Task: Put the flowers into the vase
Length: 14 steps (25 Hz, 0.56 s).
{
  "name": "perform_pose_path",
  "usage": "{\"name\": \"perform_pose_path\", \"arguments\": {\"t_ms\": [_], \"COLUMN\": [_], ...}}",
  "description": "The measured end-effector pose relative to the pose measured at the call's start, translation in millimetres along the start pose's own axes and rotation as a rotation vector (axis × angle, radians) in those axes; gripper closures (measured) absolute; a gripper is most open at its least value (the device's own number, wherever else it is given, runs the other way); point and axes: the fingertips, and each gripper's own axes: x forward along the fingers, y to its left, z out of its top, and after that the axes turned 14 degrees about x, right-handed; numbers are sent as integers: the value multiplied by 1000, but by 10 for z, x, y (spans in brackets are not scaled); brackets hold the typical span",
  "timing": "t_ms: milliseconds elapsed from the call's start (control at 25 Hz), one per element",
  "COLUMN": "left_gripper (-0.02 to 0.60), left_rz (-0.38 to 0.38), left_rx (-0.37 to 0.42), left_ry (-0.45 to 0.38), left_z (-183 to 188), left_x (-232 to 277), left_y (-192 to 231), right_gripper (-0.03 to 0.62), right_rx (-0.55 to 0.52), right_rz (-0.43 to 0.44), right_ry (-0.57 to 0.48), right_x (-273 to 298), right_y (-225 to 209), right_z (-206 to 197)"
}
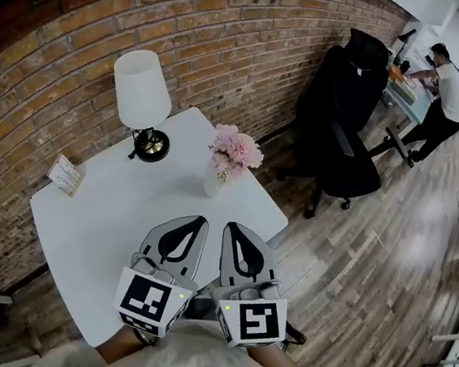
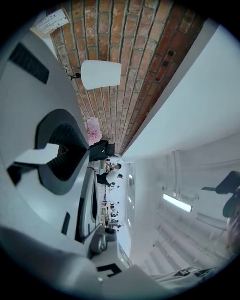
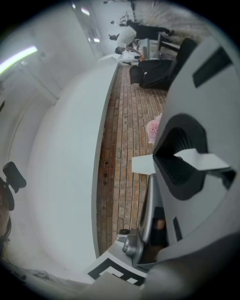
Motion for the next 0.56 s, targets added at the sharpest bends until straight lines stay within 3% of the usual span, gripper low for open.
{"name": "perform_pose_path", "arguments": {"t_ms": [560], "left_gripper": [574], "left_rz": [-5], "left_rx": [8], "left_ry": [-11], "left_z": [61], "left_x": [-107], "left_y": [33], "right_gripper": [588], "right_rx": [-17], "right_rz": [-6], "right_ry": [-6], "right_x": [-72], "right_y": [81], "right_z": [72]}}
